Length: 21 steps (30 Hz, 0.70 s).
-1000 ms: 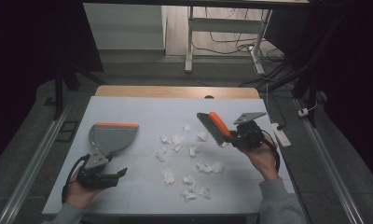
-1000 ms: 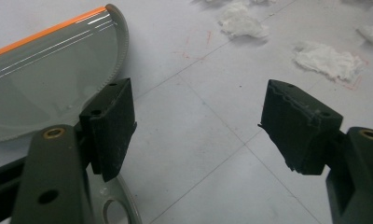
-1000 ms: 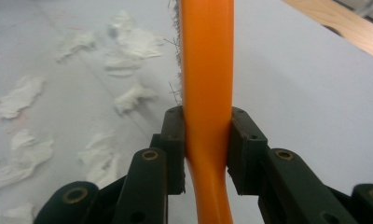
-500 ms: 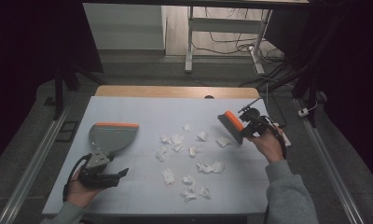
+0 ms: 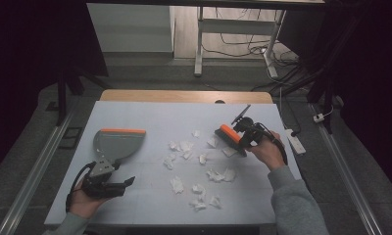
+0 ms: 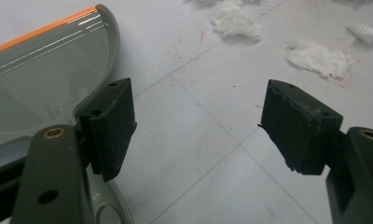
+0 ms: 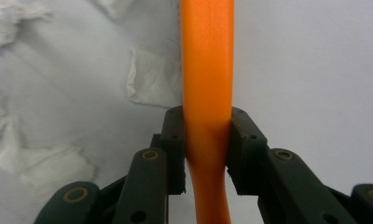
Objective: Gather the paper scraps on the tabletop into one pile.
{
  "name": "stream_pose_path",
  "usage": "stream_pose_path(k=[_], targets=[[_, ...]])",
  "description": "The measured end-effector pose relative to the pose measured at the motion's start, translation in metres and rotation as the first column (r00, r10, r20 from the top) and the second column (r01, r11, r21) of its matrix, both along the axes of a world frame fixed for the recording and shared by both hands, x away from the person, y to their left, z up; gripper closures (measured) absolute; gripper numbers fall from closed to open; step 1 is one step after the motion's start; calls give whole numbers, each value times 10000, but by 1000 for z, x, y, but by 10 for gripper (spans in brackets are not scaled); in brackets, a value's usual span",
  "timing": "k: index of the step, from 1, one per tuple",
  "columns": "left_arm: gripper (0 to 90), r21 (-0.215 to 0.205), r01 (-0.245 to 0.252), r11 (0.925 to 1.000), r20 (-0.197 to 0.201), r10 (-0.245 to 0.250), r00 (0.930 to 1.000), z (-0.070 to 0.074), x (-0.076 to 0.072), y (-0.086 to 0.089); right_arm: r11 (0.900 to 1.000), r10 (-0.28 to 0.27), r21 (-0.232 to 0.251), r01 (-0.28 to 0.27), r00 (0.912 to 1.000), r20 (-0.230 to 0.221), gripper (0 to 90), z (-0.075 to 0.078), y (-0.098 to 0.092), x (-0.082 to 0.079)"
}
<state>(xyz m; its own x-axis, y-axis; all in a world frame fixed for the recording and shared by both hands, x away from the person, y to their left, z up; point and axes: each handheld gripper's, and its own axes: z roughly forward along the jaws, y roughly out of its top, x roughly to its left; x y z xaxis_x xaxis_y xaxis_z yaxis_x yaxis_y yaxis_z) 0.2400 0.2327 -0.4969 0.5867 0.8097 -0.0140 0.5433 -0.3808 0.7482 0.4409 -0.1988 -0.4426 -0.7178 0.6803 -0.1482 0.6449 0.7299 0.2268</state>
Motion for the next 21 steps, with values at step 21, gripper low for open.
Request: stream_pose_path(k=[21], targets=[[270, -69, 27, 10000, -110, -28, 9999, -1, 1, 1, 9826, 1065, 1385, -1236, 9864, 1249, 707, 30, 37, 21]])
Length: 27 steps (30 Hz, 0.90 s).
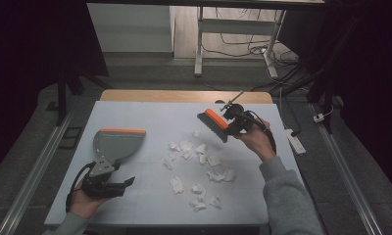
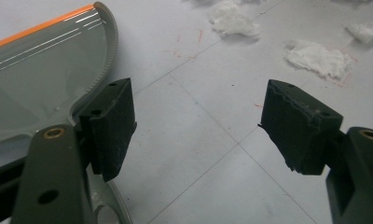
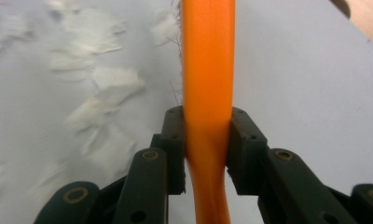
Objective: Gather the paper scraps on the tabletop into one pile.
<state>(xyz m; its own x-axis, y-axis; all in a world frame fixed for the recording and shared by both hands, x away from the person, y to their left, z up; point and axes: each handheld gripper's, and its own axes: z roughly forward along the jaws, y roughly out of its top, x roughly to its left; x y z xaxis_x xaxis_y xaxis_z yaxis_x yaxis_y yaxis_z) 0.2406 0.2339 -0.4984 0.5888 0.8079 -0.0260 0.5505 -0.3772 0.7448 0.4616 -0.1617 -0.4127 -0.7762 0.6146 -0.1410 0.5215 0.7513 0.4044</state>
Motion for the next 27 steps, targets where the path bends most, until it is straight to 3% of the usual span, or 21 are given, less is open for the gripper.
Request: stream_pose_path(k=[1, 4, 5, 13, 15, 17, 18, 19, 22, 23, 24, 25, 26, 27], targets=[[270, -19, -7, 10000, -3, 7, 10000, 0, 0, 0, 9992, 158, -378, -153, 9998, 127, 707, -6, 9, 10], [270, -27, -25, 10000, -13, 25, 10000, 0, 0, 1, 9967, 405, -706, -396, 9991, 112, 707, -12, 19, 22], [270, -39, -30, 10000, -21, 30, 10000, -1, 0, 1, 9918, 645, -1110, -630, 9979, 99, 707, -17, 28, 31], [271, -94, -110, 9999, -125, 109, 9999, -3, 0, 3, 9779, 1153, -1729, -1175, 9931, -229, 708, -34, 50, 48], [271, -85, -125, 9999, -126, 124, 9998, -4, -1, 3, 9763, 1352, -1660, -1392, 9902, -355, 708, -34, 53, 48], [271, -74, -136, 9999, -145, 135, 9998, -4, -1, 3, 9675, 1647, -1874, -1696, 9855, -413, 708, -34, 57, 46], [271, -73, -138, 9999, -149, 137, 9998, -4, -1, 3, 9575, 1978, -2032, -2045, 9788, -530, 710, -35, 61, 43], [271, -79, -135, 9999, -152, 133, 9998, -4, -1, 3, 9575, 1978, -2032, -2045, 9788, -530, 710, -35, 61, 43], [272, -73, -111, 9999, -132, 110, 9999, -3, -1, 2, 9298, 2589, -2525, -2678, 9635, -683, 710, -36, 69, 31], [272, -80, -101, 9999, -137, 100, 9999, -3, -1, 2, 9298, 2589, -2525, -2678, 9635, -683, 710, -36, 69, 31], [272, -79, -99, 9999, -137, 98, 9999, -3, -2, 2, 9156, 2907, -2658, -3018, 9534, -813, 711, -35, 71, 22], [272, -89, -93, 9999, -134, 91, 9999, -3, -2, 2, 9156, 2907, -2658, -3018, 9534, -813, 711, -35, 71, 22], [272, -96, -87, 9999, -136, 86, 9999, -3, -2, 2, 9058, 3092, -2748, -3226, 9465, -920, 711, -34, 72, 17], [273, -102, -86, 9999, -134, 85, 9999, -3, -2, 2, 8940, 3421, -2643, -3619, 9321, -1192, 710, -33, 71, 2]])
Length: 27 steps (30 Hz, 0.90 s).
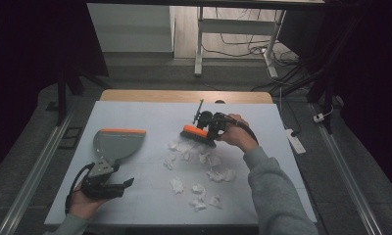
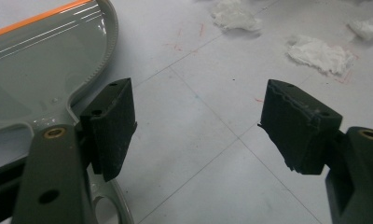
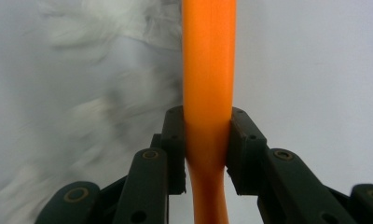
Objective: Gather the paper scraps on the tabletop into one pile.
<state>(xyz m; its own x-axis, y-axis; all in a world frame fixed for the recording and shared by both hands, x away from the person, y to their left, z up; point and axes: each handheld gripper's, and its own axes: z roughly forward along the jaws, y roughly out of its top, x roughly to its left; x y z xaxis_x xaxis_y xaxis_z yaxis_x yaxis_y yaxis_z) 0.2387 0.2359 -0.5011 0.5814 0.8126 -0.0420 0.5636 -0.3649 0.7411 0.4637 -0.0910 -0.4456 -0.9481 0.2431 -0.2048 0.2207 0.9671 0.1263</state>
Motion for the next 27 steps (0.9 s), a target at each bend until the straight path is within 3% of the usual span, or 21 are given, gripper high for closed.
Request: stream_pose_path(k=[4, 6, 7, 8, 9, 15, 18, 23, 25, 27], targets=[[273, -41, 25, 10000, 8, -24, 10000, 0, 0, 0, 9993, 378, 23, -377, 9989, -295, 710, 3, -6, -17], [273, -65, 36, 10000, 5, -36, 10000, 0, 0, 0, 9989, 301, 365, -297, 9995, -104, 709, 8, -13, -25], [273, -59, 45, 10000, 6, -45, 10000, 0, 0, 0, 9980, 201, 599, -196, 9998, -70, 709, 13, -17, -28], [273, -59, 57, 10000, 15, -57, 10000, 1, 0, 0, 9926, 13, 1214, -7, 10000, -49, 709, 23, -25, -31], [273, -65, 73, 10000, 24, -72, 10000, 1, -1, -1, 9926, 13, 1214, -7, 10000, -49, 709, 23, -25, -31], [273, -52, 43, 10000, 20, -42, 10000, 1, -1, -1, 9712, -932, 2239, 817, 9948, 412, 709, 44, -40, -31], [273, -84, 31, 10000, 31, -31, 10000, 1, -1, -1, 9513, -1479, 2786, 1317, 9883, 379, 709, 48, -41, -30], [273, -63, 6, 10000, 10, -6, 10000, 1, 0, 0, 9202, -1901, 3485, 1782, 9818, 1, 709, 48, -27, -33], [273, -56, 0, 10000, 9, 0, 10000, 1, 0, 0, 8978, -2073, 3889, 2067, 9774, -410, 709, 46, -14, -34], [273, -58, -4, 10000, 14, 4, 10000, 1, -1, 0, 8928, -2130, 3945, 2174, 9755, -556, 709, 45, -10, -35]])
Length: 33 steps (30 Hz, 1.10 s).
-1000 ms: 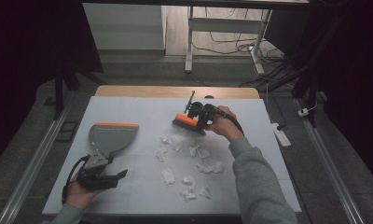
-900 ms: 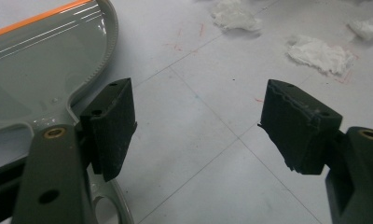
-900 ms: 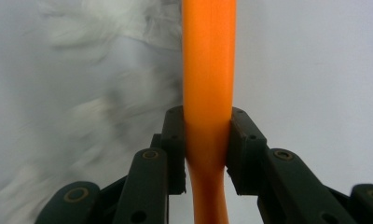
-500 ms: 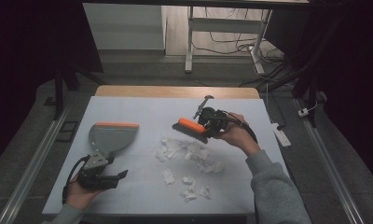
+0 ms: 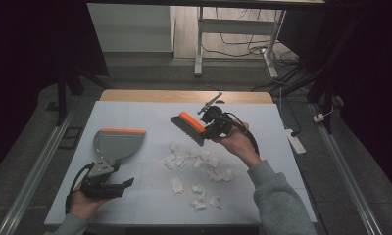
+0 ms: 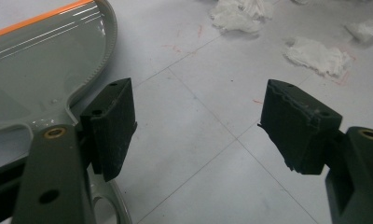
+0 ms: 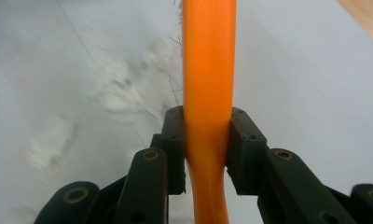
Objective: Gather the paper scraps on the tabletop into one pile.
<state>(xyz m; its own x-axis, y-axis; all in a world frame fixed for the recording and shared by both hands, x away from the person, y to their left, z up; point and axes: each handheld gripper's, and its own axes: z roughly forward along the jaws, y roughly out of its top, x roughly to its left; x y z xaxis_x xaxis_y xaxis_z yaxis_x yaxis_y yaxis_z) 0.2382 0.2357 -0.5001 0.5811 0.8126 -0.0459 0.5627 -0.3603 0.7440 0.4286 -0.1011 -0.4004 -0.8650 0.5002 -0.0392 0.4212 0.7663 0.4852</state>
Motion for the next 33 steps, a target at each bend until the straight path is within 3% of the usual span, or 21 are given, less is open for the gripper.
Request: stream_pose_path(k=[4, 6, 8, 12, 13, 16, 18, 19, 24, 27, 29, 33], targets=[[273, -8, -35, 10000, 0, 35, 10000, 0, 0, 1, 9987, -180, 470, 200, 9989, -439, 709, -3, 18, -4], [272, -30, -63, 10000, 16, 63, 10000, 0, 0, 1, 9957, -745, 509, 769, 9961, -471, 709, -4, 27, -6], [272, 6, -62, 10000, 18, 62, 10000, 0, 0, 1, 9930, -979, 602, 1015, 9934, -598, 709, -5, 33, -5], [272, 13, -54, 10000, 20, 54, 10000, 0, 0, 0, 9916, -1019, 691, 1093, 9895, -1025, 709, -10, 46, -6], [272, 21, -53, 10000, 14, 53, 10000, 0, 0, 0, 9910, -982, 773, 1097, 9854, -1389, 709, -14, 56, -9], [272, 25, -41, 10000, -7, 41, 10000, 0, 0, 0, 9923, -875, 734, 998, 9841, -1545, 709, -19, 65, -13], [272, 25, -41, 10000, 3, 41, 10000, 0, 0, -1, 9952, -601, 635, 746, 9767, -2061, 709, -29, 80, -17], [272, 31, -19, 10000, 14, 19, 10000, 0, 0, -1, 9952, -601, 635, 746, 9767, -2061, 709, -29, 80, -17], [272, 37, -16, 10000, 18, 16, 10000, 0, -1, -1, 9966, -479, 498, 656, 9535, -2975, 709, -48, 100, -25], [272, 10, -19, 10000, 28, 19, 10000, 0, -1, 0, 9967, -792, -52, 815, 9487, -3060, 709, -59, 94, -22], [272, -94, 14, 10000, 19, -14, 10000, 1, -2, 1, 9956, -913, -86, 931, 9479, -3054, 709, -60, 91, -21], [272, -302, 115, 9995, 7, -115, 9999, 2, -1, 1, 9855, -1690, -404, 1647, 9342, -3140, 709, -58, 55, -14]])
